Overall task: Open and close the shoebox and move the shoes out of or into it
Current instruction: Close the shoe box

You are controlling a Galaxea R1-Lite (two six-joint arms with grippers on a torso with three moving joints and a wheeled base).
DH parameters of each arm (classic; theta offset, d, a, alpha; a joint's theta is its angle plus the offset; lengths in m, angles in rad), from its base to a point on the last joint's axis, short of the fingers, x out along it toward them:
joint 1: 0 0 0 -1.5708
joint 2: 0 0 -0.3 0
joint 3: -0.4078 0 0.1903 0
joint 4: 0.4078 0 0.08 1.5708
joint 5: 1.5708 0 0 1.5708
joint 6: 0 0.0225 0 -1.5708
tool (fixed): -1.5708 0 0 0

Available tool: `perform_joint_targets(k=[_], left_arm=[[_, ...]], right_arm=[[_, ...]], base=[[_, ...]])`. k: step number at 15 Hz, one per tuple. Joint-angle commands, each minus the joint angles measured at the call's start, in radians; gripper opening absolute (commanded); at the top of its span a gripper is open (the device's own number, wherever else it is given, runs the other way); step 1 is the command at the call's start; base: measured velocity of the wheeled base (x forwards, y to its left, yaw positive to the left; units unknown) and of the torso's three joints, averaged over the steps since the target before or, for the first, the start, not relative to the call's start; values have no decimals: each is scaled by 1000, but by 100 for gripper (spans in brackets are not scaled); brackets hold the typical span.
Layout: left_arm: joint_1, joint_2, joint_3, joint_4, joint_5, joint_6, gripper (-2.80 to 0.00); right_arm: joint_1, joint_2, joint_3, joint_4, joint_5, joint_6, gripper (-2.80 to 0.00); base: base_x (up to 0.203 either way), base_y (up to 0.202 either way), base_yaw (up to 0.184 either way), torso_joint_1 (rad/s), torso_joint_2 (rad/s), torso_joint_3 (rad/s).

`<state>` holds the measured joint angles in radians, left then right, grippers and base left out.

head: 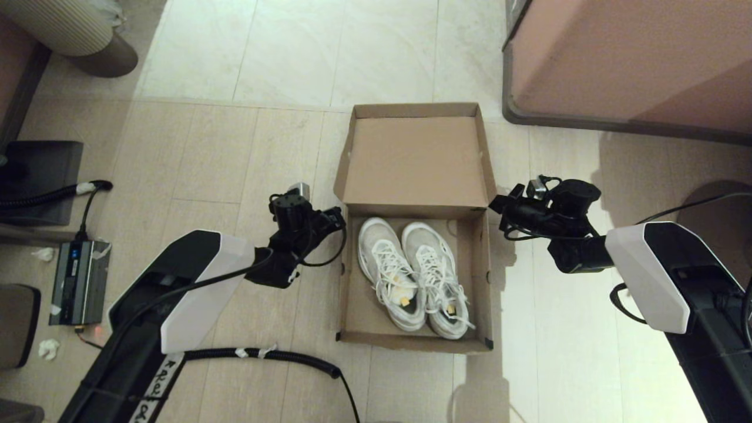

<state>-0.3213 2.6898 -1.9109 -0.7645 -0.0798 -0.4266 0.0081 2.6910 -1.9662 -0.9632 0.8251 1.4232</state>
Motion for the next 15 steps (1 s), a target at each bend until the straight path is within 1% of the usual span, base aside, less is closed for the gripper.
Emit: perform_joint_targets(k=[1, 3, 4, 5, 8, 9, 11, 12, 13, 15], left_arm=[[-2, 17, 1, 1, -2, -1, -280], [-5, 26, 0, 1, -3, -1, -280], [-8, 33, 0, 1, -4, -1, -280], [-11, 36, 0, 1, -5, -1, -280], [-18, 45, -4, 1, -6, -1, -280], [-19, 45, -5, 1, -7, -1, -280], [-20, 45, -4, 4, -18, 0, -280], [-22, 44, -4, 4, -20, 0, -280], [-22, 43, -3, 4, -19, 2, -280], [-22, 36, 10, 14, -10, 16, -280]], right_arm=[[-15, 26, 0, -60, 54, 59, -280], [-29, 48, -1, -143, 129, 151, -280], [-31, 59, -5, -161, 158, 172, -280], [-32, 64, -5, -167, 172, 174, -280], [-31, 70, -7, -172, 252, 177, -280], [-31, 72, -7, -173, 267, 175, -280], [-33, 76, -8, -186, 266, 175, -280], [-33, 80, -7, -220, 267, 178, -280], [-32, 83, -6, -244, 268, 201, -280], [-33, 70, -2, -244, 280, 277, -280]], base=[[0, 0, 0, 0, 0, 0], [0, 0, 0, 0, 0, 0], [0, 0, 0, 0, 0, 0], [0, 0, 0, 0, 0, 0], [0, 0, 0, 0, 0, 0], [0, 0, 0, 0, 0, 0], [0, 0, 0, 0, 0, 0], [0, 0, 0, 0, 0, 0], [0, 0, 0, 0, 0, 0], [0, 0, 0, 0, 0, 0]])
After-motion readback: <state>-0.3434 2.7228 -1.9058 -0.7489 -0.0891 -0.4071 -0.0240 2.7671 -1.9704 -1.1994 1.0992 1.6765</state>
